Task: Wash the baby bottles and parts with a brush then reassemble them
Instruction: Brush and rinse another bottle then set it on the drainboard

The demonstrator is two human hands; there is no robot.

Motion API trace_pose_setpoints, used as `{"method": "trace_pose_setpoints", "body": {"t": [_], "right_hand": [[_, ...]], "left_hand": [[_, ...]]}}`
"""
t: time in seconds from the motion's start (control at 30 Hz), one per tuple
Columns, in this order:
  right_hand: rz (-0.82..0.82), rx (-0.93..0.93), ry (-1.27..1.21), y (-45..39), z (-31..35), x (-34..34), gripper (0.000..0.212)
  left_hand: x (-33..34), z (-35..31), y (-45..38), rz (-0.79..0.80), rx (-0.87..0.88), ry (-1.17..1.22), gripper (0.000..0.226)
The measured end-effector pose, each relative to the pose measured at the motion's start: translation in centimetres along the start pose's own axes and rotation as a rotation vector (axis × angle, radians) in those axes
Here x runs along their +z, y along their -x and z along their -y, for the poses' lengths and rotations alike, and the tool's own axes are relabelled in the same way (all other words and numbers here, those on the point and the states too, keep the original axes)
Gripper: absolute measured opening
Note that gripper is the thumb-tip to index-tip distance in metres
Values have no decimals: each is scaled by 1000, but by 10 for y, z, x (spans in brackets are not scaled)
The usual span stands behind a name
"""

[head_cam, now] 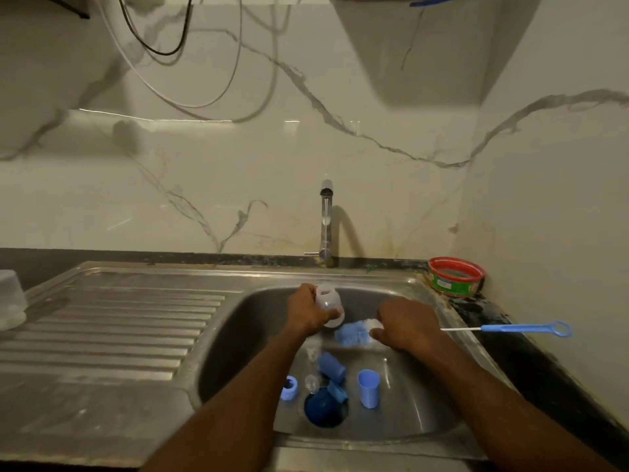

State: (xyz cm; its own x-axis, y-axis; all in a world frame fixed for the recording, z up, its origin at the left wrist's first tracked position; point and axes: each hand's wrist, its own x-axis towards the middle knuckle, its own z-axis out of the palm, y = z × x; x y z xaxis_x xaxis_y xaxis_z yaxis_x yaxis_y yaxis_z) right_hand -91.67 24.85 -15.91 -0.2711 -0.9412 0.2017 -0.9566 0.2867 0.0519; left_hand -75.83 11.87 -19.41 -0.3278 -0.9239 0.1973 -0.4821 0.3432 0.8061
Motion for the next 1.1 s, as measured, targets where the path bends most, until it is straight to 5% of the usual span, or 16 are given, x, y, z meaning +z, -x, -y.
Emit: {"method": "trace_pose_setpoints", "body": {"t": [0.33, 1.1], "right_hand": [[74, -67, 52, -1, 8, 1, 42], [277, 33, -95, 5, 11, 9, 28]], "left_hand": [[-8, 4, -8, -52, 88, -215, 58], [-3, 1, -8, -28, 128, -142, 62]]}}
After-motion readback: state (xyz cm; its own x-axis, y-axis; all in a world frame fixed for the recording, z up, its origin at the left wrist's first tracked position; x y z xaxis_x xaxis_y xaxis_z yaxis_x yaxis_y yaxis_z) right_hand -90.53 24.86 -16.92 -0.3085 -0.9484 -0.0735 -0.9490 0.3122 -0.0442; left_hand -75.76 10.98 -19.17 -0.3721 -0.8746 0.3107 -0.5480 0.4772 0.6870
